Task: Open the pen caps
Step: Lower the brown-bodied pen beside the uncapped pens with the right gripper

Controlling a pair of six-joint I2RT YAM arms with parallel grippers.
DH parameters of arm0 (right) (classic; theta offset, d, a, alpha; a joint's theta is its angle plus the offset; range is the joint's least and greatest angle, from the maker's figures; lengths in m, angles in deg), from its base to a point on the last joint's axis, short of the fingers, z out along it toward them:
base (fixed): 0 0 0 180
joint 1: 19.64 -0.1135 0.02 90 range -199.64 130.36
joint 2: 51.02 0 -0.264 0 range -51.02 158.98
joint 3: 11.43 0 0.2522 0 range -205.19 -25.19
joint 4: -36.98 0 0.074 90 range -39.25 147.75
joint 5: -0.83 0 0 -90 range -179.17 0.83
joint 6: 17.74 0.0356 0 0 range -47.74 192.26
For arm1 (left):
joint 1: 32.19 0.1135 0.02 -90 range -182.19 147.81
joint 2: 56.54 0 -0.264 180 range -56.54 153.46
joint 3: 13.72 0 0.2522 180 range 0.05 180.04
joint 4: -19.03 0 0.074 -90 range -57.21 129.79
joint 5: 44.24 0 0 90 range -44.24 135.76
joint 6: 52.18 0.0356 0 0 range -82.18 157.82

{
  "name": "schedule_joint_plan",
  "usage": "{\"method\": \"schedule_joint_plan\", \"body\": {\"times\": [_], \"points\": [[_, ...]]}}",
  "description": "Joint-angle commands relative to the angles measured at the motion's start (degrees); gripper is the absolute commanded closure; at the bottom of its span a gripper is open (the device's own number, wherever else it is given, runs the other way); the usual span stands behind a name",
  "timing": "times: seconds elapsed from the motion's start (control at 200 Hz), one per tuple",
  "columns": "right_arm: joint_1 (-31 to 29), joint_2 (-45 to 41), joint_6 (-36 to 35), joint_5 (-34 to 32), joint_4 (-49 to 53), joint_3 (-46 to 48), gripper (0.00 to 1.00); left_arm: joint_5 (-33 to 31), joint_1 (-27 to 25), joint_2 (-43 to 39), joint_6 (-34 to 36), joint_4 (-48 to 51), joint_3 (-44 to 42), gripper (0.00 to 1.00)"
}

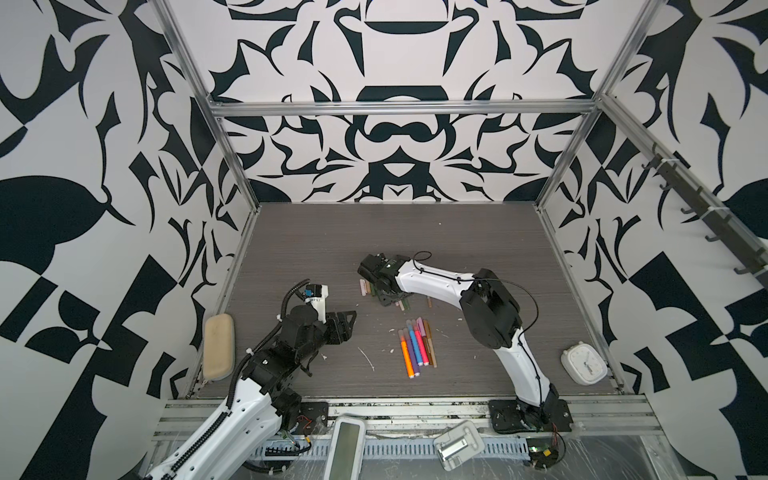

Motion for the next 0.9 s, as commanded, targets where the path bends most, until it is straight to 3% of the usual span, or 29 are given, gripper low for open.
{"method": "schedule_joint_plan", "body": {"times": [0.0, 0.215, 0.52, 0.895], "points": [[1.2, -2.4, 2.3, -1.0, 0.8, 1.4, 0.49, 0.0, -0.1, -0.4, -0.2, -0.3, -0.7, 0.27], [2.1, -3.9, 3.4, -3.7, 1.8, 3.4, 0.50, 0.1, -0.1, -0.2, -0.2, -0.4, -0.6, 0.27], [2.9, -5.1, 3.6, -7.0, 3.6, 3.5, 0.21, 0.1, -0.1, 0.2, -0.2, -0.5, -0.5, 0.27], [7.5, -5.4, 4.4, -2.1, 2.3, 6.3, 0.18, 0.3, -0.1, 0.7, -0.1, -0.7, -0.4, 0.27]]}}
